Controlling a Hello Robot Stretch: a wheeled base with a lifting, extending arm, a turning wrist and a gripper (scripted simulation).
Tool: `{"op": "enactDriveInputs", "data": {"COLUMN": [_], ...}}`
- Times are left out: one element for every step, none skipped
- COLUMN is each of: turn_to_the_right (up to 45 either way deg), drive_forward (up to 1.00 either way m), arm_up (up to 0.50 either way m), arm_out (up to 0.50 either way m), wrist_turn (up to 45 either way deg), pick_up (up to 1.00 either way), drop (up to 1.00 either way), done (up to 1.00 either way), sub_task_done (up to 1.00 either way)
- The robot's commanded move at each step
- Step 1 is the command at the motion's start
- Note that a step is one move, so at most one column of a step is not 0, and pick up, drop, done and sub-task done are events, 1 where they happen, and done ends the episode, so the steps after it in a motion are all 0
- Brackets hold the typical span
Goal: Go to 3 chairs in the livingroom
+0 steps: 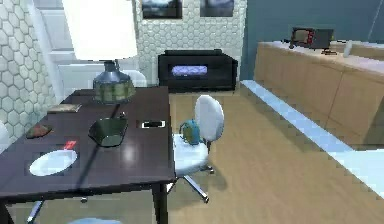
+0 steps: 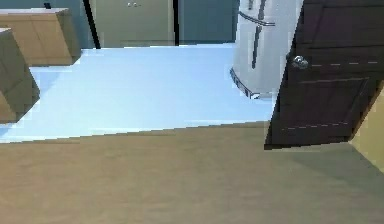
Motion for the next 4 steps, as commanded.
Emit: {"op": "enactDriveInputs", "data": {"turn_to_the_right": [45.0,9.0,0.0,-21.0], "drive_forward": [0.00,0.00,0.20,0.00], "arm_up": [0.00,0.00,0.00,0.00], "arm_out": [0.00,0.00,0.00,0.00], "wrist_turn": [0.0,0.0,0.0,0.0], "pick_up": [0.00,0.00,0.00,0.00], "drop": [0.00,0.00,0.00,0.00], "done": [0.00,0.00,0.00,0.00], "sub_task_done": [0.00,0.00,0.00,0.00]}}
